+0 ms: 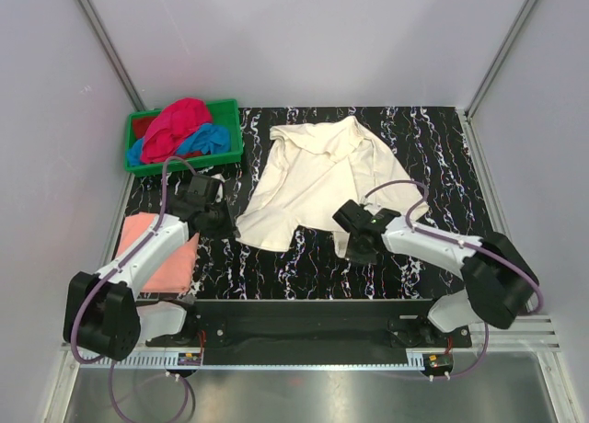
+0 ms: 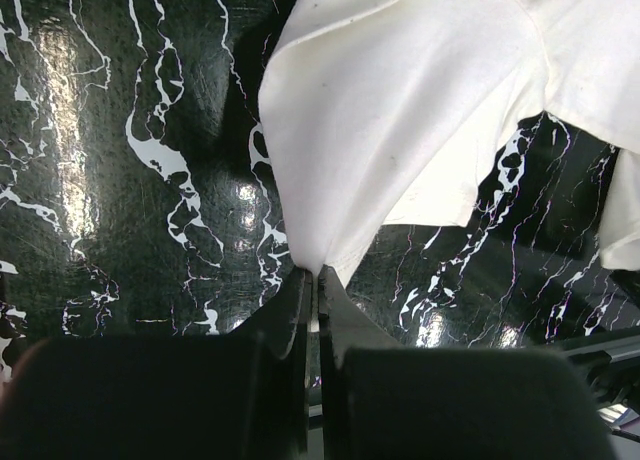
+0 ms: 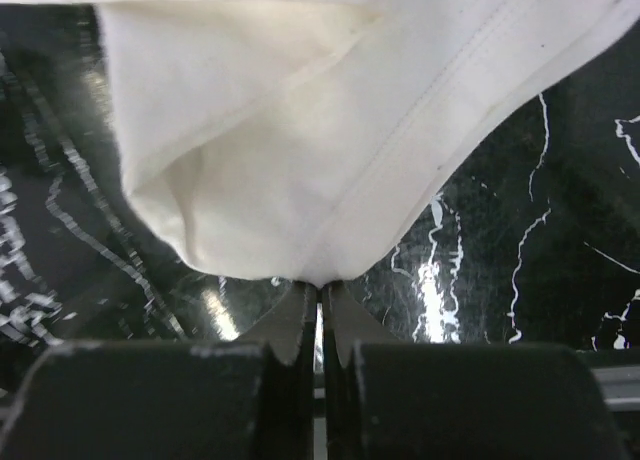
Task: Fold and stack the t-shirts
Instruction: Flatten the tshirt out
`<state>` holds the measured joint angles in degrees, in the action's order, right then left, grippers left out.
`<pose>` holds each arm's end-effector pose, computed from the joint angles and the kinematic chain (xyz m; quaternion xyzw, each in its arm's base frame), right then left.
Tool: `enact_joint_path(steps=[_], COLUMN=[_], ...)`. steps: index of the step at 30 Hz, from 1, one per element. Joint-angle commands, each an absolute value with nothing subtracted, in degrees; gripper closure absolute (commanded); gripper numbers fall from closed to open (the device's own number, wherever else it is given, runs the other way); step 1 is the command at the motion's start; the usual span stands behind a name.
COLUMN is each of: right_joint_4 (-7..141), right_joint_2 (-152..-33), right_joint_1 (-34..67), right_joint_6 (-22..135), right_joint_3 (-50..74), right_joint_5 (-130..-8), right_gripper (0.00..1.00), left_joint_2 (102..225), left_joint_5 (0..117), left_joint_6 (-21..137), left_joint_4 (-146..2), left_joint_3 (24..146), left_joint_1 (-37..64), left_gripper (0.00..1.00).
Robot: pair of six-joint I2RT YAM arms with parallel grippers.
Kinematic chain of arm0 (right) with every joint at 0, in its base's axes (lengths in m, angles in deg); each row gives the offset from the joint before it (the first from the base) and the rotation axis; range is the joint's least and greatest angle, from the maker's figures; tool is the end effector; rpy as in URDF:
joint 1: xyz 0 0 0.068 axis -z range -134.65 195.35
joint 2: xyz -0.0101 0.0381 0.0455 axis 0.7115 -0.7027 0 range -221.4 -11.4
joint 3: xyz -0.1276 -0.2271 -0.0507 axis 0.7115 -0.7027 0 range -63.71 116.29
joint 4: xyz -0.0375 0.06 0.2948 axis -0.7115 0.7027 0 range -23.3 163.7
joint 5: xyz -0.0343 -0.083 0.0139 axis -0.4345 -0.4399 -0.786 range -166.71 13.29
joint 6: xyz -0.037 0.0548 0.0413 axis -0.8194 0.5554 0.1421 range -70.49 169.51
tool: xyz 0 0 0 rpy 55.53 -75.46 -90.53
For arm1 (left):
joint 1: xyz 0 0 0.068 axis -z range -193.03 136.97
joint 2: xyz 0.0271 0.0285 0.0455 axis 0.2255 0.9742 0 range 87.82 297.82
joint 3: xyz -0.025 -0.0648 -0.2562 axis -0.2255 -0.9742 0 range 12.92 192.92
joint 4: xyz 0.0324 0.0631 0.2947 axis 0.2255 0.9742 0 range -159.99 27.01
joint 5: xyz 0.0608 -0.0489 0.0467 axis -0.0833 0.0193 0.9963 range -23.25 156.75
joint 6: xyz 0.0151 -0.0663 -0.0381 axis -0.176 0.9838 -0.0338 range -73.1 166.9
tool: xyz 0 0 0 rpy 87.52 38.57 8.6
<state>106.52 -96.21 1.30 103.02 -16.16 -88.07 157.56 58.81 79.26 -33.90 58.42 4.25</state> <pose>0.2206 0.1953 0.1057 0.0926 0.9845 0.0195 0.1477 0.2729 -0.0946 0.1685 -0.1090 0.9583 -0.1679 0.2037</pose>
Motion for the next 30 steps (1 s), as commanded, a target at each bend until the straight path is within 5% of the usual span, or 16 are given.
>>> enact_joint_path(steps=[1, 3, 5, 9, 30], right_joint_4=[109.2, 108.1, 110.7, 109.2, 99.6], right_joint_2=[-88.2, -87.4, -88.3, -83.6, -93.7], right_joint_1=[1.8, 1.8, 1.6, 1.6, 1.6], right_joint_6=[102.2, 101.7, 103.1, 107.2, 110.5], right_joint_3=[-16.3, -17.4, -17.1, -21.1, -20.6], right_joint_5=[-90.3, -86.6, -83.5, -82.4, -79.6], right_gripper=[1.00, 0.91, 0.64, 0.52, 0.52], left_joint_2=[155.6, 155.1, 154.9, 154.8, 158.6], left_joint_5=[58.0, 58.0, 58.0, 57.5, 56.0], left_joint_6=[77.9, 78.0, 78.2, 78.3, 76.2], left_joint_4=[-34.0, -34.2, -34.7, -34.7, -35.2], left_joint_3=[59.4, 58.9, 58.4, 57.8, 60.2], left_joint_1=[4.2, 4.2, 4.3, 4.3, 4.2], left_gripper=[1.00, 1.00, 1.00, 1.00, 1.00])
